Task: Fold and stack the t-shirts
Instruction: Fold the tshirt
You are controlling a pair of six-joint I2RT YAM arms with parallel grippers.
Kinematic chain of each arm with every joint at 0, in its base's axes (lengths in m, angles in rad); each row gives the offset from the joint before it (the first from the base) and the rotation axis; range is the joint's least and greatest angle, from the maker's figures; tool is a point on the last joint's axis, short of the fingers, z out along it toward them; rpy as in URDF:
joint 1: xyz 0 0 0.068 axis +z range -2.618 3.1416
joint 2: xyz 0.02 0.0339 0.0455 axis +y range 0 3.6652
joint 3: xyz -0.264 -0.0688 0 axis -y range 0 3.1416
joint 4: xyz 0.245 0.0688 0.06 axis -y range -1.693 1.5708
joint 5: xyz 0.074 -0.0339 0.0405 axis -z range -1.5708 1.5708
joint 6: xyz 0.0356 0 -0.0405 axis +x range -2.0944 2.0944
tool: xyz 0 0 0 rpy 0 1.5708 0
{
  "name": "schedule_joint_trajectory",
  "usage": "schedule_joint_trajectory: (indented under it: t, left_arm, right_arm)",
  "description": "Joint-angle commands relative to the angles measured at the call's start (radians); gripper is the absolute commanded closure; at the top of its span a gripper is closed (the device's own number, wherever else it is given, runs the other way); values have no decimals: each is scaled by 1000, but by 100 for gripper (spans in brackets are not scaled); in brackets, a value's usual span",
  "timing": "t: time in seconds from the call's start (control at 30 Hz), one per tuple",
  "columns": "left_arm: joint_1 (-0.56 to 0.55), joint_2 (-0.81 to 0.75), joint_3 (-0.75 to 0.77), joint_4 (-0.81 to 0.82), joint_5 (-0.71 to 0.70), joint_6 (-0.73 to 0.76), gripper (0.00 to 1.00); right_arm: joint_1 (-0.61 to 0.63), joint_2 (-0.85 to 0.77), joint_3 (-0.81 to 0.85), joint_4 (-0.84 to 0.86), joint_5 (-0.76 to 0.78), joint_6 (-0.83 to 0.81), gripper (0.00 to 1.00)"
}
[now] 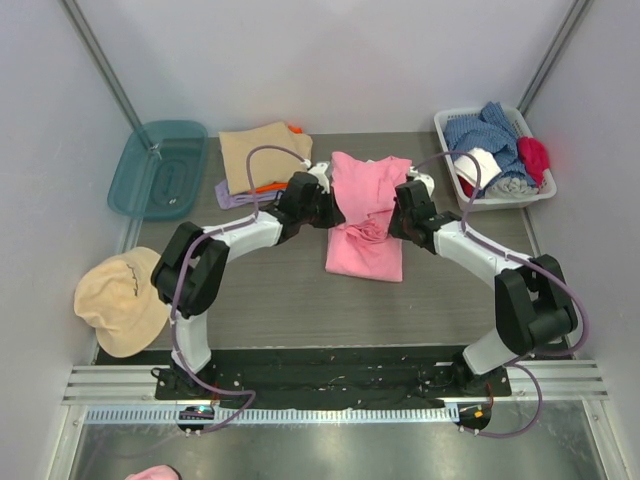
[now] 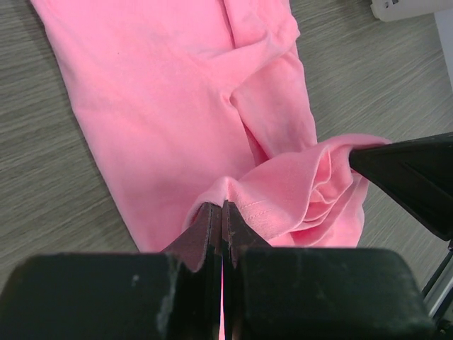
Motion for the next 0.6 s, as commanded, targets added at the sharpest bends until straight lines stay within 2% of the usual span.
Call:
schedule_joint_trajectory:
  t: [0.0, 0.2, 0.23, 0.3, 0.33, 0.37, 0.4, 0.43, 0.53, 0.57]
  left_arm:
    - [21, 27, 59, 43, 35, 18, 100]
    - [41, 88, 106, 46, 55, 16, 100]
    - [44, 94, 116, 46, 55, 18, 99]
    - [54, 116, 128, 39, 49, 21, 83]
    - [61, 122, 139, 39, 46, 24, 69]
    - [74, 137, 146, 39, 44, 26, 50]
    - [82, 143, 157, 34, 40, 27, 43]
    - [88, 149, 180, 28, 40, 32, 20]
    - [119, 160, 230, 11, 38, 46, 1]
    - [131, 160, 243, 4, 38, 50, 0]
  right_arm:
    - [-19, 39, 68, 72, -17, -25, 99]
    - [-47, 100, 105, 95, -33, -25, 98]
    - [-50, 114, 109, 97, -35, -26, 86]
    - [-61, 128, 123, 103, -26, -28, 68]
    - [-64, 142, 126, 109, -21, -31, 53]
    - [-70, 149, 137, 110, -17, -36, 48]
    - [-87, 154, 144, 120, -5, -37, 43]
    - [-96, 163, 151, 120, -3, -39, 34]
    - [-128, 169, 177, 130, -3, -45, 28]
    - [-136, 168, 187, 129, -4, -48, 27]
